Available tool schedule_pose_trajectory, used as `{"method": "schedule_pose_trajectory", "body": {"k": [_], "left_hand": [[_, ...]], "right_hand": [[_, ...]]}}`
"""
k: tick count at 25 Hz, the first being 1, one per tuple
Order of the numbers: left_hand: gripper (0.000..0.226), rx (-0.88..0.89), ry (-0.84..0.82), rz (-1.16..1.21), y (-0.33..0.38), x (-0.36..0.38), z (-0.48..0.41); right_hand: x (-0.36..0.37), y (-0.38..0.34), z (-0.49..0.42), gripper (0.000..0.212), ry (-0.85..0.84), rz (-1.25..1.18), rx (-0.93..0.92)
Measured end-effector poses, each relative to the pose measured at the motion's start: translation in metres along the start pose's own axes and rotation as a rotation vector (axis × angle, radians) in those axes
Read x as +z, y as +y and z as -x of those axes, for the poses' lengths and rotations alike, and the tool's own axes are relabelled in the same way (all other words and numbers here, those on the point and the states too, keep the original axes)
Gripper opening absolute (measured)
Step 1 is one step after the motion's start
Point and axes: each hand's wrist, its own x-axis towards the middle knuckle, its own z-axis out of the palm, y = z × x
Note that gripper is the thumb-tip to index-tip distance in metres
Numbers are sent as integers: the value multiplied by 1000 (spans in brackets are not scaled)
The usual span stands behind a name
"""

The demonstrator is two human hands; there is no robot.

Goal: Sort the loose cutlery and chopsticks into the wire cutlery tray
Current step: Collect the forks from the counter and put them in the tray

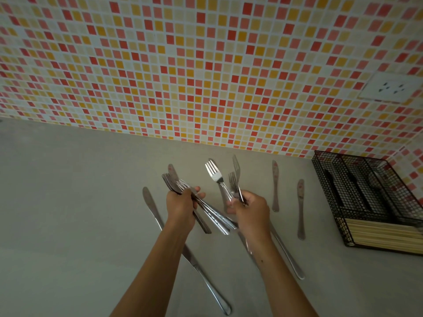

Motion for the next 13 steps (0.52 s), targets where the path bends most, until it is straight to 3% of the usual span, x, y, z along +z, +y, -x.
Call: {"method": "schedule_pose_trajectory", "body": {"k": [3, 7, 13], "left_hand": [[32, -30, 13, 84, -2, -2, -4], [26, -77, -6, 212, 0, 0, -1], [21, -100, 6, 256, -1, 0, -2]], "right_hand": [[-3, -4, 0, 11, 74, 398, -253], [-2, -8, 0, 17, 2, 395, -434], [14, -2, 7, 27, -7, 440, -483]]}}
